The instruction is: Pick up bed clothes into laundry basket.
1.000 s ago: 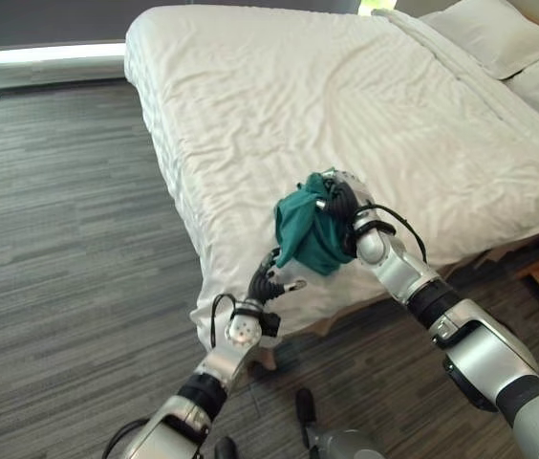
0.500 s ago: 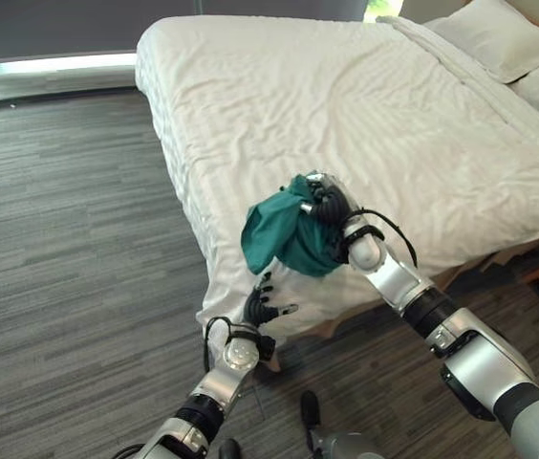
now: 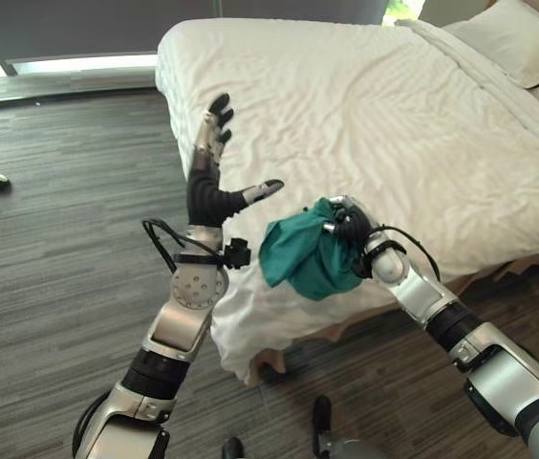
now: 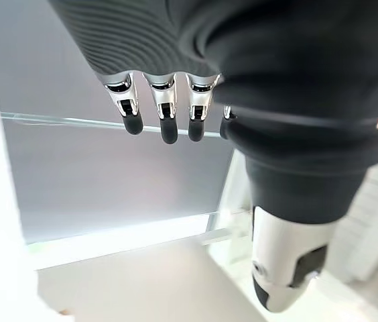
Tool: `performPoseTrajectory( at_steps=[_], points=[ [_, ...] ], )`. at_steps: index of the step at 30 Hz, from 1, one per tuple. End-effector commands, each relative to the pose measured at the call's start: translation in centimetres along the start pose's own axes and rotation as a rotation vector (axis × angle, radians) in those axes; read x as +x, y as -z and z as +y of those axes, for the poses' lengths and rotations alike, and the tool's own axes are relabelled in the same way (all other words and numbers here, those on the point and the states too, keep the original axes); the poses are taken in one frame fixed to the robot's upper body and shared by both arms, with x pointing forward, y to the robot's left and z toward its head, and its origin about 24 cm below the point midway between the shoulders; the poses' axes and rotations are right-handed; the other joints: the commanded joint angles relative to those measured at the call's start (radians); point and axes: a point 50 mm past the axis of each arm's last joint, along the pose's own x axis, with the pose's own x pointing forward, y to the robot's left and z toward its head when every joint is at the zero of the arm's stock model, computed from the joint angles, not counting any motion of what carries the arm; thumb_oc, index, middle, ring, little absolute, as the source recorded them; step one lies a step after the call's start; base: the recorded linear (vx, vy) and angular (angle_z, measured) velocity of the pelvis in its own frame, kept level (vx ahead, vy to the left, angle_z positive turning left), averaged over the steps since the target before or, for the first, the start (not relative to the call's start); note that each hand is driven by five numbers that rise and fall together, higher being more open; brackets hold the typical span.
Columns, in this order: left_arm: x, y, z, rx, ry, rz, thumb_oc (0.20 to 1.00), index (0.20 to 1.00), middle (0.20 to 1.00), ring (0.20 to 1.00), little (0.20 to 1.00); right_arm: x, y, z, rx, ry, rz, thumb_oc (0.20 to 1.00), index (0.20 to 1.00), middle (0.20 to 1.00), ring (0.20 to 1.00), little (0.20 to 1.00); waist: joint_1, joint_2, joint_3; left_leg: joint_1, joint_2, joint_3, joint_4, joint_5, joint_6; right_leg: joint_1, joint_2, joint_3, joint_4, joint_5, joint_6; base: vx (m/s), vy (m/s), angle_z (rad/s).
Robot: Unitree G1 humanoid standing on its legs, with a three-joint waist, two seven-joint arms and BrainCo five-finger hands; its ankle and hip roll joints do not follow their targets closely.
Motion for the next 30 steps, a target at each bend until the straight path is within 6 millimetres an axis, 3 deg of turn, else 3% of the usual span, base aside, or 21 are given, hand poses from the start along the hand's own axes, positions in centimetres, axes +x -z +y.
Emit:
performPoseTrajectory(
  at_steps=[1,8,17,21,30],
  points=[
    [1.5,-1.7,0.5,0.064,0.054,-0.107,1.0,1.0,1.0,1.0,1.0,3.0,-5.3,-2.9,-0.03,0.1,-0.162,0.2,0.2,0.2,0.2,0.2,0.01,-0.075,0.03,0.012,-0.043,-0.029,-0.001,-0.029,0.034,0.075,-0.04,0.072,0.013,-0.023,0.095,0.0,0.0,0.0],
    [1.4,-1.3,-0.1,0.036,0.078,-0.08,1.0,1.0,1.0,1.0,1.0,3.7,-5.8,-3.7,-0.067,0.142,-0.152,0.2,0.2,0.2,0.2,0.2,0.015,-0.073,0.034,0.012,-0.049,-0.035,-0.001,-0.029,0.04,0.076,-0.042,0.071,0.013,-0.021,0.09,0.0,0.0,0.0],
    [0.1,1.8,0.2,0.014,0.064,0.089,1.0,1.0,1.0,1.0,1.0,3.5,-5.5,-5.0,-0.092,0.183,-0.141,0.2,0.2,0.2,0.2,0.2,0.014,-0.06,0.04,0.015,-0.057,-0.039,-0.001,-0.033,0.046,0.078,-0.044,0.073,0.013,-0.022,0.088,0.0,0.0,0.0],
    [-0.9,3.3,1.5,0.052,0.03,0.17,1.0,1.0,1.0,1.0,1.0,2.9,-5.5,-5.9,-0.099,0.207,-0.157,0.2,0.2,0.2,0.2,0.2,0.014,-0.054,0.047,0.015,-0.061,-0.04,-0.001,-0.035,0.048,0.077,-0.043,0.079,0.013,-0.024,0.087,0.0,0.0,0.0],
    [-1.0,3.6,1.9,0.043,0.012,0.193,1.0,1.0,1.0,1.0,1.0,2.4,-6.0,-6.1,-0.087,0.211,-0.195,0.2,0.2,0.2,0.2,0.2,0.012,-0.046,0.049,0.019,-0.062,-0.038,-0.001,-0.036,0.05,0.078,-0.044,0.081,0.013,-0.026,0.085,0.0,0.0,0.0]
  ],
)
